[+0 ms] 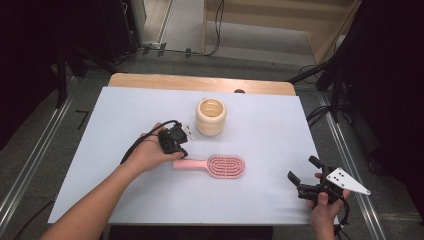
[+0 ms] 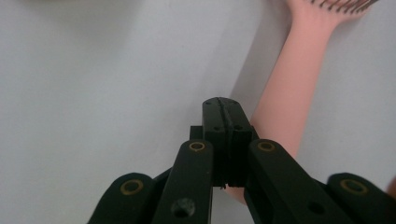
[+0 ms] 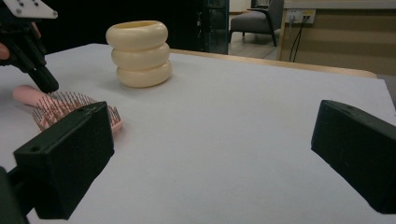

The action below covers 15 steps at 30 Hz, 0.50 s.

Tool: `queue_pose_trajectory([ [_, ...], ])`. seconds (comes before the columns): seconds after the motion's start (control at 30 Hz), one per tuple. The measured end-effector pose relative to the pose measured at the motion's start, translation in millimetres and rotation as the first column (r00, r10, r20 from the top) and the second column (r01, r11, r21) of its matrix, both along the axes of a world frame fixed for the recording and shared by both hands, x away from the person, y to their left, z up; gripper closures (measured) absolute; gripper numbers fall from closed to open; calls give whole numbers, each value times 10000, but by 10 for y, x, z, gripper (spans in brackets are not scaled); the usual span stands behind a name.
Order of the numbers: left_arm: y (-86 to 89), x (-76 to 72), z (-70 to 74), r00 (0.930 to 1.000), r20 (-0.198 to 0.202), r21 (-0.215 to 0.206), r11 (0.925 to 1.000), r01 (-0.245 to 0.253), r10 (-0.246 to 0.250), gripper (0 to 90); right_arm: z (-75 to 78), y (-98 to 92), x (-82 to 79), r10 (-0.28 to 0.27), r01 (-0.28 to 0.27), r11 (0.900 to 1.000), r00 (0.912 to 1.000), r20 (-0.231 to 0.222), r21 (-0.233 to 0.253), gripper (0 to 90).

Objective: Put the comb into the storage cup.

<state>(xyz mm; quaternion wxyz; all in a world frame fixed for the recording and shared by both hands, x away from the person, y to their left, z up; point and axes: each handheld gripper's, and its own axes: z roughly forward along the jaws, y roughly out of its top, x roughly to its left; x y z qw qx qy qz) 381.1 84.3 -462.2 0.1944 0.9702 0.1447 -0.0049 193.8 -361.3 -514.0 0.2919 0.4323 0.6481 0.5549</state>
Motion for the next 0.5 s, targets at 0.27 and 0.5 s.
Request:
queue_pose_trajectory([
  [0.27,-117,-148,118,9904,797,436,9930,1094,-1126,0,0,0,5,10,-10,10000,10000,-57,8,0],
  [0.5,-301,-242,52,9806,611,864,9797,1808,-1864,0,1,6,7,-44,44,10000,10000,-22,-81,0],
])
